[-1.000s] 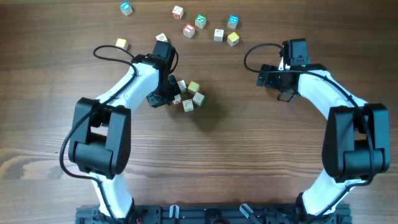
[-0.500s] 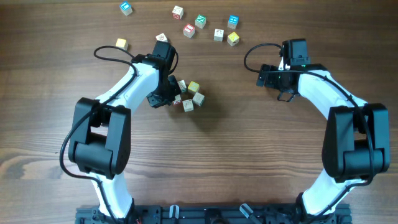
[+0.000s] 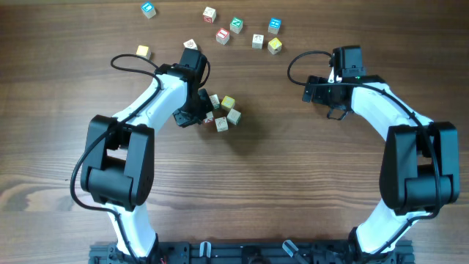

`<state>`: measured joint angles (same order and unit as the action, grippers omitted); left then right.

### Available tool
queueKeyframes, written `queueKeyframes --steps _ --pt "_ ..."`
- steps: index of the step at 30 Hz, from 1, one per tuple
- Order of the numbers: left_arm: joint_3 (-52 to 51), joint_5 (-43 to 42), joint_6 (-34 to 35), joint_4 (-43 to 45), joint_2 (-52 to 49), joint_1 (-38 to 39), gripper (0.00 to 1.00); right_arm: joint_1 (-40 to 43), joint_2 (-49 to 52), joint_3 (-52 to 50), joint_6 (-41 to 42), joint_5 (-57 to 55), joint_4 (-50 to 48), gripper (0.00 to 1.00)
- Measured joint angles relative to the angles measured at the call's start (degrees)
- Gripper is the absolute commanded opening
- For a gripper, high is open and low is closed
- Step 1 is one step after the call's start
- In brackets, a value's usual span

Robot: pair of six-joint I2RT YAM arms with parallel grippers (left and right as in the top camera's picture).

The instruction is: Form a circle

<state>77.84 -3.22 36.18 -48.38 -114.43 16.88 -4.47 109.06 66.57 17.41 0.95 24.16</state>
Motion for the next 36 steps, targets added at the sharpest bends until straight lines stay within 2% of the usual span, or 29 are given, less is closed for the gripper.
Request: queueKeyframes --steps 14,21,27,29,33,36 --pt "0.0 -0.9 0.15 -0.44 0.0 0.0 0.04 0.0 0.0 0.0 0.0 0.0 0.0 1.0" --pt "-0.02 4.04 -0.33 -6.01 0.0 0.0 0.04 0.0 0.0 0.0 0.0 0.0 0.0 1.0" --pt "2.58 1.66 -6.69 -15.02 0.46 0.0 0.04 0.0 0.0 0.0 0.0 0.02 -0.02 1.0" --pt "4.52 1.27 -7.45 -13.97 2.82 0.0 0.04 0.0 0.0 0.0 0.0 0.02 0.0 1.0" --pt "6.73 -0.68 -7.69 -4.39 9.6 0.0 0.04 0.0 0.0 0.0 0.0 0.0 0.0 1.0" --pt "7.23 -3.28 -7.82 -2.8 10.23 0.24 0.04 0.0 0.0 0.0 0.0 0.0 0.0 1.0"
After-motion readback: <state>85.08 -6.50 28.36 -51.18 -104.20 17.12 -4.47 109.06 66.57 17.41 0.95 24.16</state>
